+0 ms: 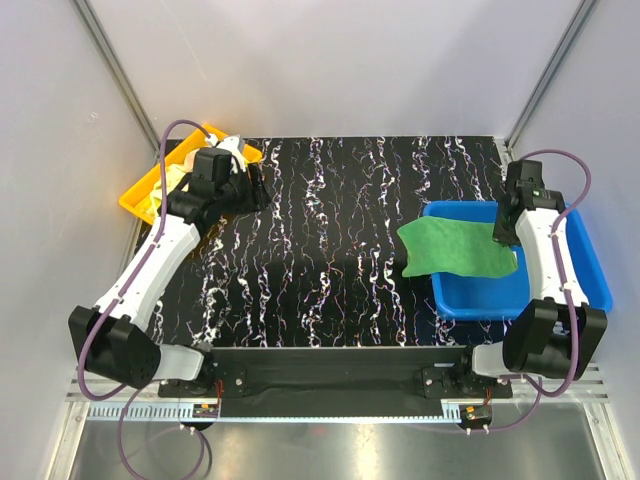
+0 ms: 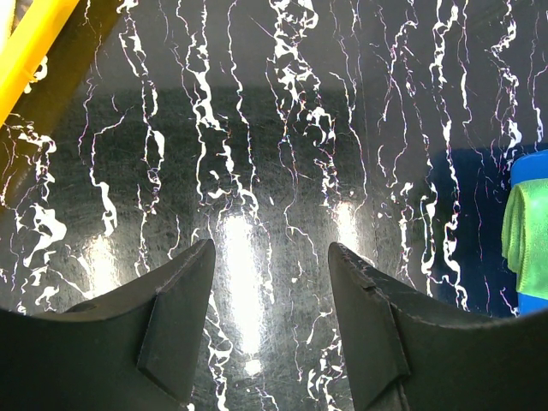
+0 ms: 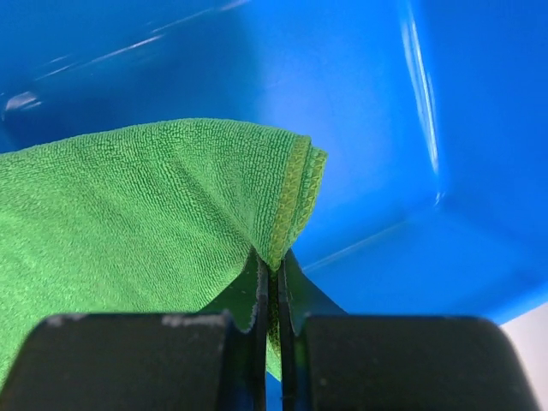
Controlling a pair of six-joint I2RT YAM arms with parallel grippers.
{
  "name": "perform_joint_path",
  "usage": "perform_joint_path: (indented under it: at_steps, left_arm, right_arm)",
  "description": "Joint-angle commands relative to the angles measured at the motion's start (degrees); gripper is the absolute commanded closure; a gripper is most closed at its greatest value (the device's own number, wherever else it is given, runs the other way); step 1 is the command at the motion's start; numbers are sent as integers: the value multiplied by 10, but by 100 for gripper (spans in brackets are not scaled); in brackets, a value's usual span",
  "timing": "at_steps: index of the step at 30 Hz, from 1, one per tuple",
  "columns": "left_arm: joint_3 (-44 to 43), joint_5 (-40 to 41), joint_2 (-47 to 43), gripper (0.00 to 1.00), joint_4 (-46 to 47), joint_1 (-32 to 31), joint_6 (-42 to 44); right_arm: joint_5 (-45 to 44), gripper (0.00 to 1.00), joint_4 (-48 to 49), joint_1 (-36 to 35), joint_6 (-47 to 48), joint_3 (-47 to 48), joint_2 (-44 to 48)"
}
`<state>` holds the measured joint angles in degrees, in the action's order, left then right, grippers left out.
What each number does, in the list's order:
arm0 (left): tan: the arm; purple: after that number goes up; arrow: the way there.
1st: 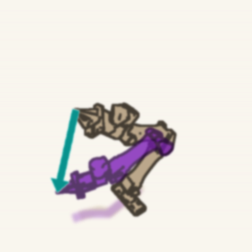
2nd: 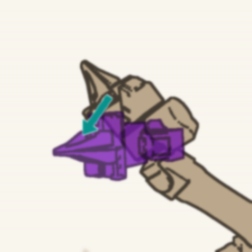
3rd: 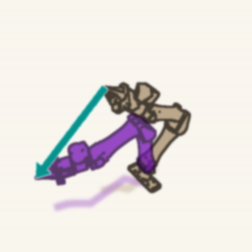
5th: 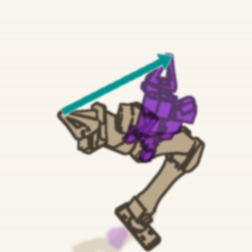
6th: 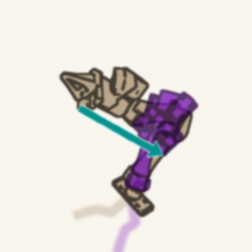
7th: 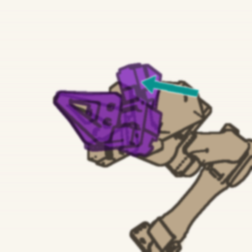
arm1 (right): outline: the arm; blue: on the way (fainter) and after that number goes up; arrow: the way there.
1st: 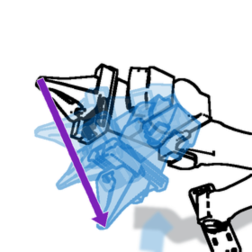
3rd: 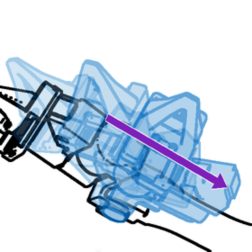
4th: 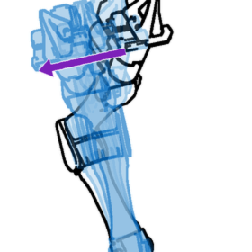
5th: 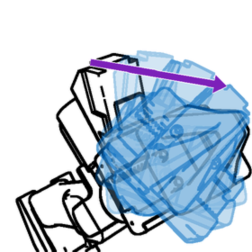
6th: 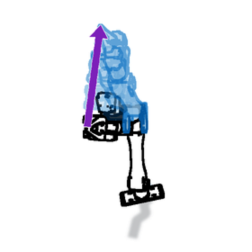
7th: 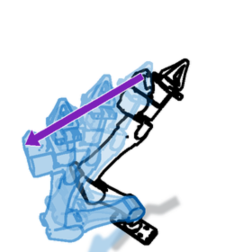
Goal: Fold and stack the towels
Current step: Neatly place the folded towel into the bin
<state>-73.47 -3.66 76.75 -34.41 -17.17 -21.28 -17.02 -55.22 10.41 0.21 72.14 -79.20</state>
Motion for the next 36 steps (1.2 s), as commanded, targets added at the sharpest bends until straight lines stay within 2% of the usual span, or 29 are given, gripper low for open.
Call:
perform_joint_path:
  at_steps: [1,21,27,29,34,36]
  left_arm:
    - [-19,-5,-10,39,22,1,-3]
    - [-33,-62,-7,39,32,20,-12]
    - [-40,-80,5,38,31,25,-14]
    - [-40,-85,5,38,31,25,-14]
    - [-40,-74,5,37,34,26,-10]
    - [-43,-81,10,37,33,25,-9]
  right_arm:
    - [-35,100,44,15,42,-6,-2]
    - [-75,100,169,61,97,-74,-48]
    - [-82,100,215,86,120,-69,-103]
    - [-97,96,222,90,124,-58,-135]
    - [-137,62,220,104,118,-10,-198]
    - [-145,56,216,109,112,3,-205]
